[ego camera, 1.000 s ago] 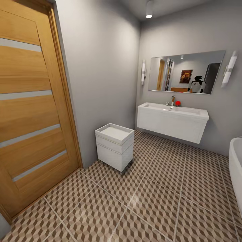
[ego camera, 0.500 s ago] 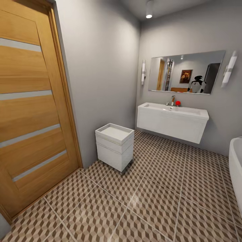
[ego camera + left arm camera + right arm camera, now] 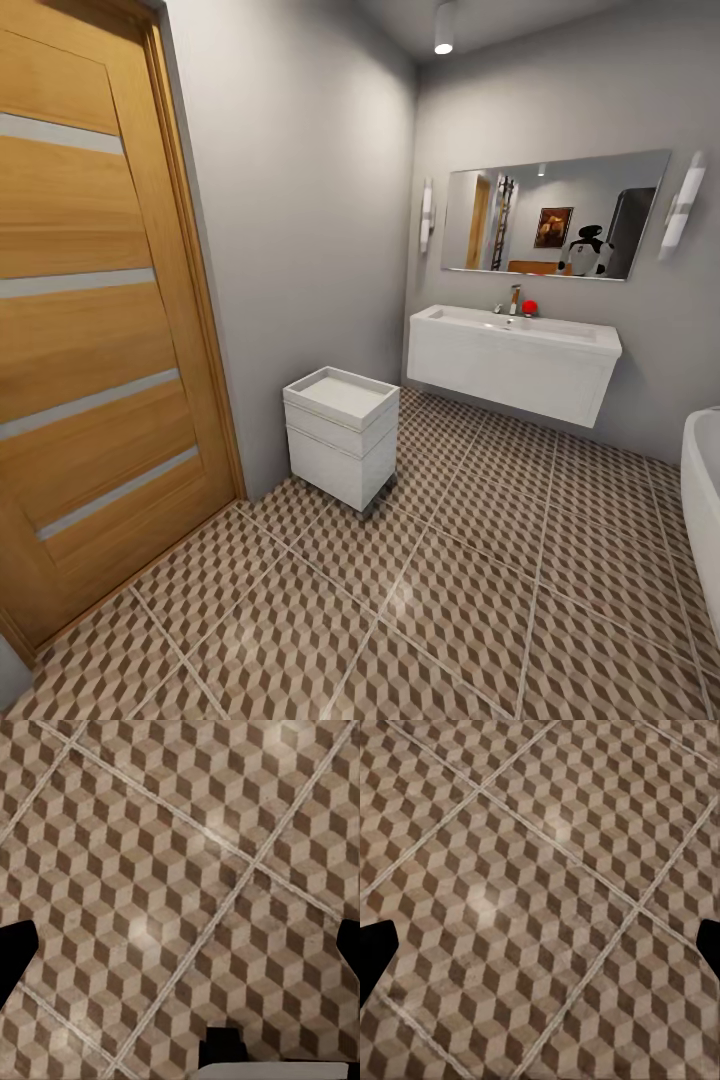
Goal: Take the four mousetraps from the cabinet in the bathroom and place them on the bathroom floor. Make sure all four end up on the same floor surface, and ensure that at least two of them are either under or directly next to the same bathroom sink.
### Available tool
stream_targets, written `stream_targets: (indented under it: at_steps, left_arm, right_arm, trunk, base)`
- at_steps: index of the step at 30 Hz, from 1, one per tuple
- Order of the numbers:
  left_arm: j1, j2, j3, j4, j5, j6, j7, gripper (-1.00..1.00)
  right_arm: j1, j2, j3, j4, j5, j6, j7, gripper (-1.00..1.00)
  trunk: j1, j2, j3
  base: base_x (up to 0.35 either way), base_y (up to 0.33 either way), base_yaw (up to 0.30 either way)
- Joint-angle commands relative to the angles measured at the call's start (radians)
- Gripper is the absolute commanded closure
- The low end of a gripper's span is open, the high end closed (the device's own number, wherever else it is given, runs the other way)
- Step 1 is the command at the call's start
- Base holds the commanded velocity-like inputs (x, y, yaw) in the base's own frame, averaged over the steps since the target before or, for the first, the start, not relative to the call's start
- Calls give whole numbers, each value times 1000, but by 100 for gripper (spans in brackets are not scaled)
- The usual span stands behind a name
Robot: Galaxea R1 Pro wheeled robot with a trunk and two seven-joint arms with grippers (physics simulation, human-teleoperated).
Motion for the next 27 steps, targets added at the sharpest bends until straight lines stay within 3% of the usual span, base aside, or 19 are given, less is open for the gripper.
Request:
stream_targets:
  at_steps: [1, 5, 8, 12, 27]
  left_arm:
    - [1, 5, 0, 0, 1, 2, 2, -100]
    - [1, 17, -1, 41, 3, -59, 3, -100]
    - [1, 21, 0, 115, 4, -169, 4, -100]
    - [0, 21, 0, 167, 5, -258, 4, -100]
    - [0, 12, 0, 187, 6, -296, 4, -100]
  right_arm:
    - [-1, 0, -1, 0, 18, -7, 4, -100]
    - [-3, 1, -1, -1, 36, -61, 34, -100]
    - [-4, 3, -1, 7, 41, -130, 48, -100]
    - [-4, 4, -1, 13, 43, -174, 51, -100]
    - [-4, 4, -3, 48, 46, -193, 50, -100]
  trunk:
    - [0, -1, -1]
    - [0, -1, -1]
    - [0, -1, -1]
    - [0, -1, -1]
    - [0, -1, -1]
  base:
    - [0, 0, 0]
    - [0, 0, 0]
    - [0, 0, 0]
    - [0, 0, 0]
    - [0, 0, 0]
